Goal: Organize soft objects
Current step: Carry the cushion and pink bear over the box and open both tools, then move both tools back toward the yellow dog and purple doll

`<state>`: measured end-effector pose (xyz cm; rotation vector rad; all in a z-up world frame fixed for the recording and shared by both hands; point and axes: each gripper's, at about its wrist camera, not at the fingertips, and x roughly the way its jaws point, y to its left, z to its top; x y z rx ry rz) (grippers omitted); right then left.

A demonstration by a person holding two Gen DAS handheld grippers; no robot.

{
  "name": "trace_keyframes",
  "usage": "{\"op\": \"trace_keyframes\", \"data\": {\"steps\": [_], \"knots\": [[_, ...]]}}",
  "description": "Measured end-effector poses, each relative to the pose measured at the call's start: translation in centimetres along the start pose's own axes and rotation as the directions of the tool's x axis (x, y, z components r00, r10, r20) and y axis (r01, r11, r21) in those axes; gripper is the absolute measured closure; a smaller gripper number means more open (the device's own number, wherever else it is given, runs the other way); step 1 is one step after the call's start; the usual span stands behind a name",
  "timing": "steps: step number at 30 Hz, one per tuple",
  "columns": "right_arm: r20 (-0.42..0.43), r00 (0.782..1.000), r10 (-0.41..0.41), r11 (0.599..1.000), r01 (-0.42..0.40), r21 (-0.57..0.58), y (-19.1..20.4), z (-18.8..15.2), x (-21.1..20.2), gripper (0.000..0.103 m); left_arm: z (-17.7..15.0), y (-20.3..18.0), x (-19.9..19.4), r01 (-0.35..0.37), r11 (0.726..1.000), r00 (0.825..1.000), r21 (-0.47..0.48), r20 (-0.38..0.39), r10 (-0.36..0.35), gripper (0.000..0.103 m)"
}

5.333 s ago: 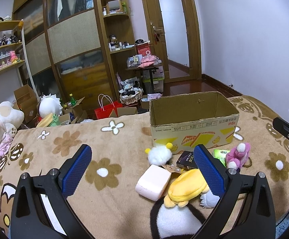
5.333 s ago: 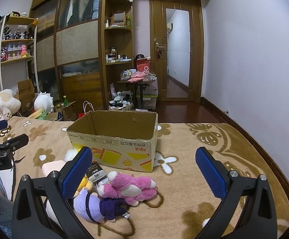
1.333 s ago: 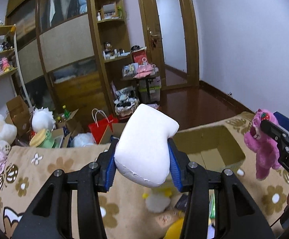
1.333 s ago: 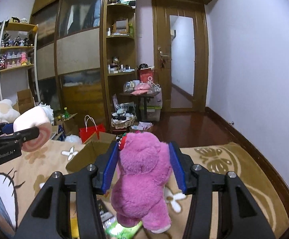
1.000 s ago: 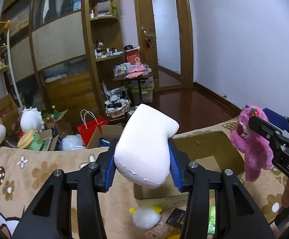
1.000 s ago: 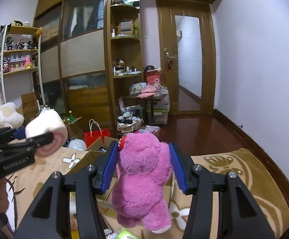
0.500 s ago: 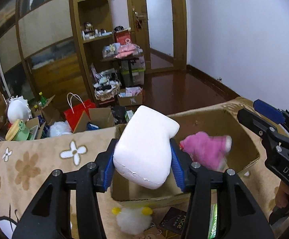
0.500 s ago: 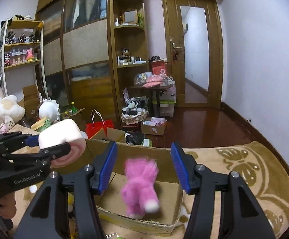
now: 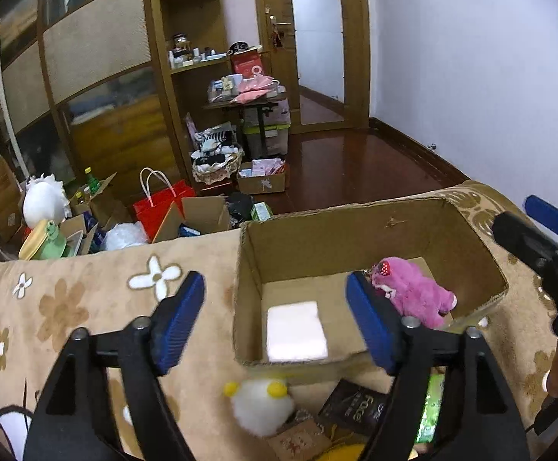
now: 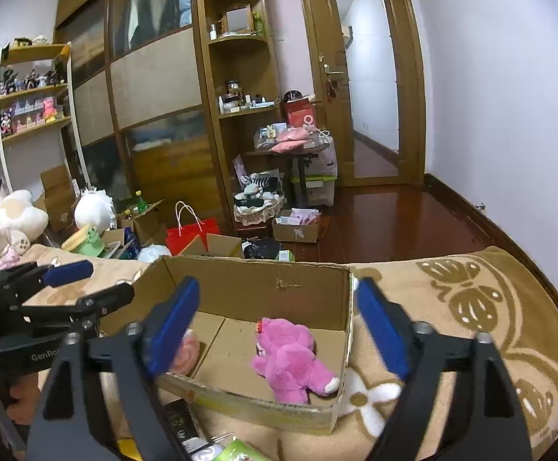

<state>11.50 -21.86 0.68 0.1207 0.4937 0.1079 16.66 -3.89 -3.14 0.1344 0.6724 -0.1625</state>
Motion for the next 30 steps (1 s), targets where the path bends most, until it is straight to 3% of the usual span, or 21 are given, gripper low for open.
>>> {"op": "trace_keyframes", "data": {"steps": [1,4,9,17,30], "knots": [[0.004,1.0,-0.001,1.0,0.001,0.007,0.1,0.1,-0.5,0.0,0.0,0.2,-0.4,0.0,1.0,1.0,-0.005,-0.001,0.0,0.02],[0.014,1.0,-0.007,1.0,0.007,0.014,0.4,0.2,-1.8,0.0,-0.4,0.5,-1.8,0.009,1.0,1.0,-0.012,-0.001,-0.009,0.009],[0.013,1.0,-0.017,1.0,0.016,0.003,1.0,0.8,-4.2,0.0,-1.2,0.7,-4.8,-0.025,1.0,0.999,0.007,0.041,0.025,0.004],[0.013,1.0,-0.01,1.0,0.01,0.006,1.6,0.7,-7.9,0.0,-2.2,1.0,-8.9,-0.037,0.999,0.998,-0.002,0.056,0.037,0.003],[-0.042,0.999,-0.006,1.0,0.006,0.0,2.6,-2.4,-12.1,0.0,-5.0,2.2,-12.2,-0.002,0.998,0.999,-0.056,-0.045,0.0,0.003]]}}
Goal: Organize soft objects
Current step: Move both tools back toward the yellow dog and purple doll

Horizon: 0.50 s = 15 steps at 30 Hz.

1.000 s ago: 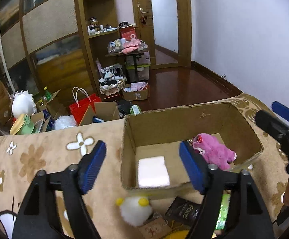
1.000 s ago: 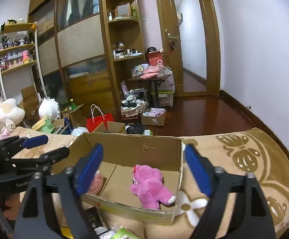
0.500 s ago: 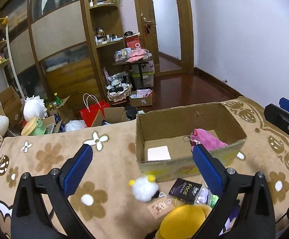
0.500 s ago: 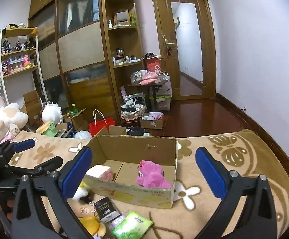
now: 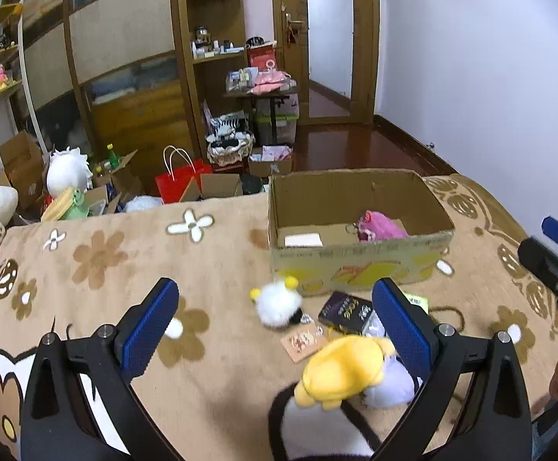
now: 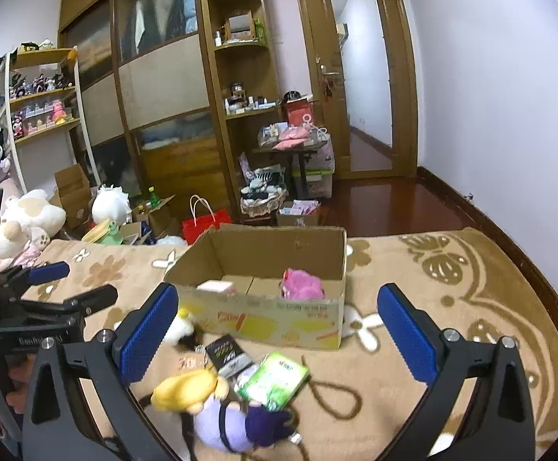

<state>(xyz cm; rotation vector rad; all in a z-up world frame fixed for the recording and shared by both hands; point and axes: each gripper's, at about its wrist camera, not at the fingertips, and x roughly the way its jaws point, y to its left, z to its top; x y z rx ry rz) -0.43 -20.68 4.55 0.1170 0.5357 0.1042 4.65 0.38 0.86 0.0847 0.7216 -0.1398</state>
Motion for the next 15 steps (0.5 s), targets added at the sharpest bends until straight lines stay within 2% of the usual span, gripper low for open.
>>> {"op": "trace_keyframes", "data": {"steps": [6,15], "knots": [[-0.055,0.998,0.008,1.0,-0.009,-0.018,0.7,-2.1,-0.5,0.0,-0.9,-0.1,0.0,0.022,1.0,0.999,0.006,-0.049,-0.022,0.003],[-0.145,0.989,0.015,0.998,-0.023,-0.05,2.1,-5.0,1.5,0.0,-1.8,-0.5,2.7,0.074,0.997,0.988,0.004,-0.134,-0.072,0.003]]}}
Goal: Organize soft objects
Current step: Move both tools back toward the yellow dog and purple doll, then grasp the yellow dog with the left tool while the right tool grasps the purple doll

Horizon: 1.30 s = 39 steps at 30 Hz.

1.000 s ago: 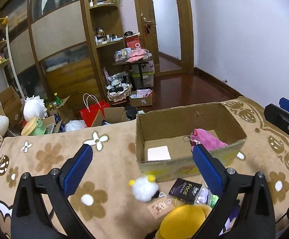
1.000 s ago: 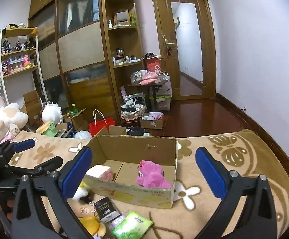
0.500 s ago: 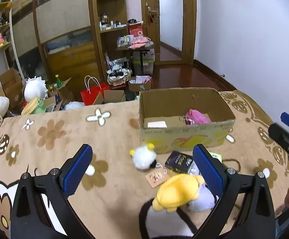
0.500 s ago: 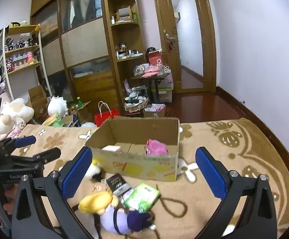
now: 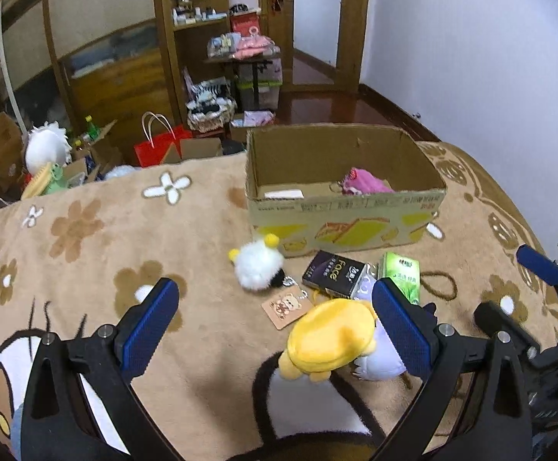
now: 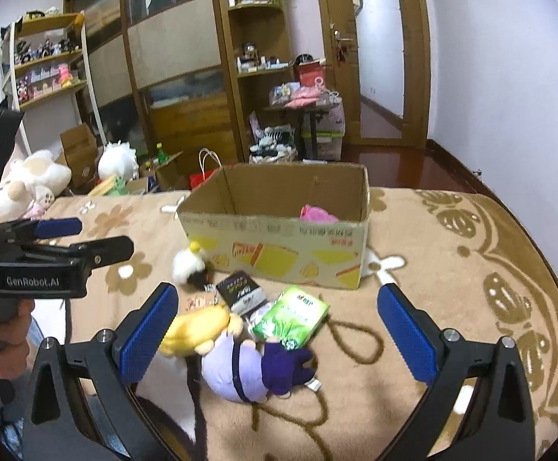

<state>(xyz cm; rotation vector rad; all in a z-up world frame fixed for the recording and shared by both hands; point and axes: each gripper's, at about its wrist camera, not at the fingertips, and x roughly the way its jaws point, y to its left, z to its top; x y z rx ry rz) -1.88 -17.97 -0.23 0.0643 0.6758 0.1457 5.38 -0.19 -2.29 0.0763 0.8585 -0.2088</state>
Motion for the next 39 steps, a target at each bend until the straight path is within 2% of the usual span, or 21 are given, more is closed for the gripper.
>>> {"op": "trace_keyframes", "data": {"steps": [8,13,17,25,30,39], "knots": [[-0.095,0.995,0.004,1.0,-0.005,-0.015,0.3,-1.7,3.1,0.0,-0.2,-1.0,3.6,0.048,0.999,0.993,0.017,-0.107,-0.046,0.003],[-0.153,0.988,0.01,1.0,-0.014,-0.023,0.5,-2.5,5.0,0.0,-0.8,-2.3,5.2,0.041,0.998,0.986,0.055,-0.162,-0.031,0.003],[-0.197,0.98,0.012,0.999,-0.018,-0.031,0.7,-2.9,6.0,0.0,-1.0,-2.5,6.1,0.056,0.997,0.98,0.05,-0.196,-0.045,0.003],[-0.264,0.964,0.01,0.999,-0.018,-0.029,0.8,-3.7,7.7,0.0,-1.4,-3.2,8.1,0.079,0.995,0.962,0.052,-0.268,-0.063,0.003],[-0.299,0.954,-0.003,0.999,-0.009,-0.038,0.8,-4.2,8.9,0.0,-1.6,-3.3,9.3,0.102,0.994,0.944,0.043,-0.318,-0.084,0.003],[-0.337,0.941,0.03,0.998,-0.045,-0.035,1.2,-4.8,10.1,0.0,-2.3,-3.7,10.5,0.116,0.992,0.924,0.048,-0.372,-0.09,0.003]]}}
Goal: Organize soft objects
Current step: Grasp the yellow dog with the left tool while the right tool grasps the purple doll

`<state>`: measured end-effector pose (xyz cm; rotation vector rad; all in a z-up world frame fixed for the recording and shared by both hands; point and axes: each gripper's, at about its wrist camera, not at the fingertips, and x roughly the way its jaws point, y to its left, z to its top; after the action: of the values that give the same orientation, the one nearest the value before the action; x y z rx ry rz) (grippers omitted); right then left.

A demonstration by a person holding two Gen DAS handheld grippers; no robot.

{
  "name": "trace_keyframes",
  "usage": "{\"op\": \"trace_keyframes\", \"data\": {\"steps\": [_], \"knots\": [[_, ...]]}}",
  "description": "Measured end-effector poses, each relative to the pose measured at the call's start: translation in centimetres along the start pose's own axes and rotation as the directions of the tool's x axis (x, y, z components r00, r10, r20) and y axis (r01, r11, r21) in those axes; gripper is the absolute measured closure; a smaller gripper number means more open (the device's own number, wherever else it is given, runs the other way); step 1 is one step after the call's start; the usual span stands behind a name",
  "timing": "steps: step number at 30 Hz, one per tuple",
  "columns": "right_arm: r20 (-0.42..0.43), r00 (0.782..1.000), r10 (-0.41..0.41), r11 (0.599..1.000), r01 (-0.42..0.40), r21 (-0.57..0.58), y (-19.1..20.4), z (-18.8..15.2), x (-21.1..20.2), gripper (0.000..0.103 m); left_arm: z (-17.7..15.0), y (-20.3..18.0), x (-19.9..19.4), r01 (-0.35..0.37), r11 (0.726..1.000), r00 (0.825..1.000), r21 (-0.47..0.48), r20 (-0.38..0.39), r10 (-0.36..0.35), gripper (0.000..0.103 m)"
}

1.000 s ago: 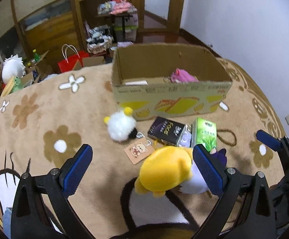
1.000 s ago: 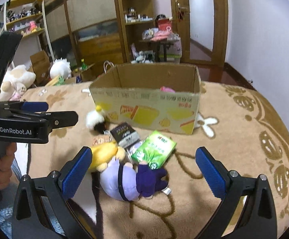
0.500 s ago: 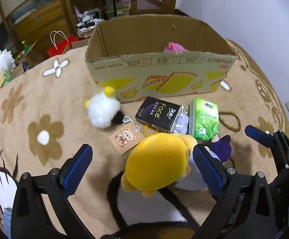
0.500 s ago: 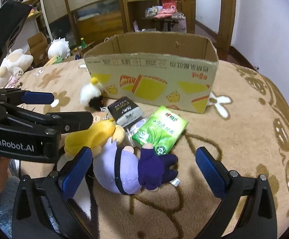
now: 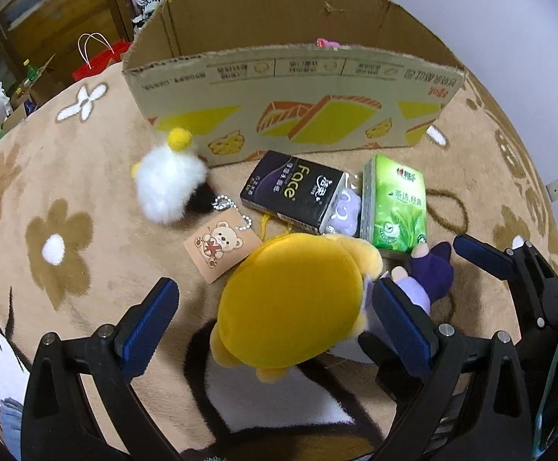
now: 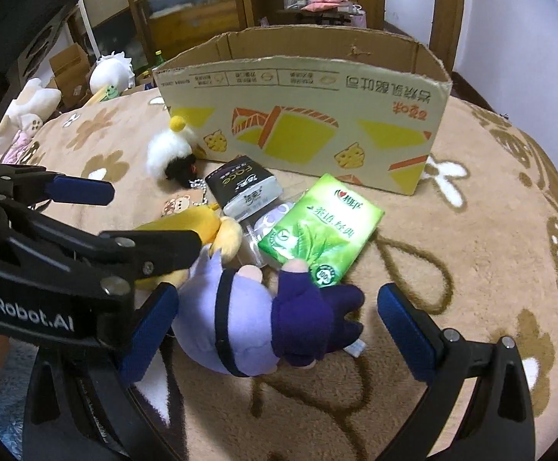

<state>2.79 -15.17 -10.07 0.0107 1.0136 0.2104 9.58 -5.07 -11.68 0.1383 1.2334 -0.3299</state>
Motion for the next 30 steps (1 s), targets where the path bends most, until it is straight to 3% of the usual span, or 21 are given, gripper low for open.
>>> {"op": "trace_keyframes", "data": {"steps": [7,30], "knots": [[-0.026,1.0,-0.009,0.999,0.008,-0.031,0.8,-0.2,0.7,0.0,-0.1,0.0,0.9,-0.008,1.0,1.0,-0.005,-0.03,0.008,0.003],[-0.083,0.995,0.049,0.998,-0.045,0.049,-0.2,-0.3,2.9,0.0,0.4,2.4,3.3,0.039,0.992,0.993,-0.123,-0.109,-0.053,0.003]]}}
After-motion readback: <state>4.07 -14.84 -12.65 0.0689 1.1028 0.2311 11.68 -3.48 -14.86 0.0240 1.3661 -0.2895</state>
